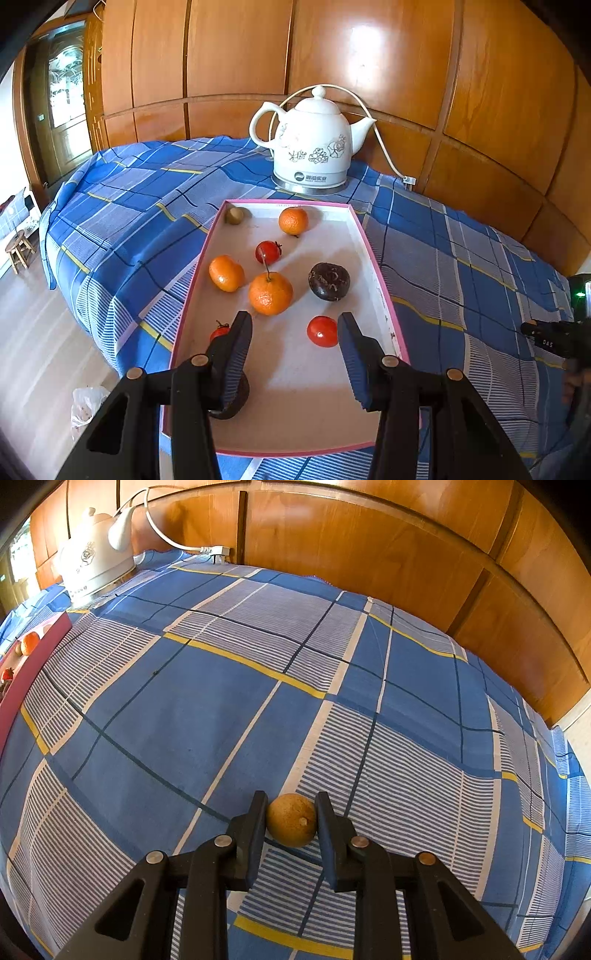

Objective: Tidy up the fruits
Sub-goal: 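Carry the yellow fruit into the tray with the right gripper and release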

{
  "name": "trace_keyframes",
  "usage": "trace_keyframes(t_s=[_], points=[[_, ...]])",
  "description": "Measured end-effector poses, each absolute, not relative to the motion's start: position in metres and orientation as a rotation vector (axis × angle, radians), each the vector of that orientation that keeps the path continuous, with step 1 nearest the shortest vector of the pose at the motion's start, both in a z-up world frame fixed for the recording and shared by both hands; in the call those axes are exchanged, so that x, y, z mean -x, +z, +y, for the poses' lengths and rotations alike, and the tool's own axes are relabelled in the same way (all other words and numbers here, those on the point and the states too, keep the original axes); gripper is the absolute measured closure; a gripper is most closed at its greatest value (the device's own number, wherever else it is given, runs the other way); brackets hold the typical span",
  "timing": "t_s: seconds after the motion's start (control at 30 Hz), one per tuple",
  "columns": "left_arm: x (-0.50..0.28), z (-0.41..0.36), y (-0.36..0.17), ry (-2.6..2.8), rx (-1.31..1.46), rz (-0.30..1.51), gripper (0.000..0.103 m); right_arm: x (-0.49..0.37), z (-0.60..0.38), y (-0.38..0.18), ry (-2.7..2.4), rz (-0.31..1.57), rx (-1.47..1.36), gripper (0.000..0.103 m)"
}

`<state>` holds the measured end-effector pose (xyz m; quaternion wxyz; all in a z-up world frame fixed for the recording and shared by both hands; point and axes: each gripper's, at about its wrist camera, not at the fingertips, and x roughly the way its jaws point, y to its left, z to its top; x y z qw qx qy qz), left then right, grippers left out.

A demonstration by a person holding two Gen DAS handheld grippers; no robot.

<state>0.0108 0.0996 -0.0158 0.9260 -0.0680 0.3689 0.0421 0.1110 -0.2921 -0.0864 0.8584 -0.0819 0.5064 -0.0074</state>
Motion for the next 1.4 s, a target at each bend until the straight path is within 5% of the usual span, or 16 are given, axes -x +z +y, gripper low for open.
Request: trace_keyframes(t_s=[0.4, 1.03, 1.4], points=[[-0.009, 0.110, -0.018, 0.098, 0.156, 0.755, 0.054, -0.103, -0.268, -0.054, 0.098, 1.027, 0.089, 0.077], [-0.005, 0.135, -0.016, 0.155, 0.196, 0.736, 0.054, -0.058, -0.068, 0.000, 0.692, 0.893, 0.110, 0.077], [-0.002, 0.160, -0.023, 0.212, 0.230, 0.748, 0.054, -0.070, -0.002, -0.039, 0.714, 0.965, 0.221, 0.077]])
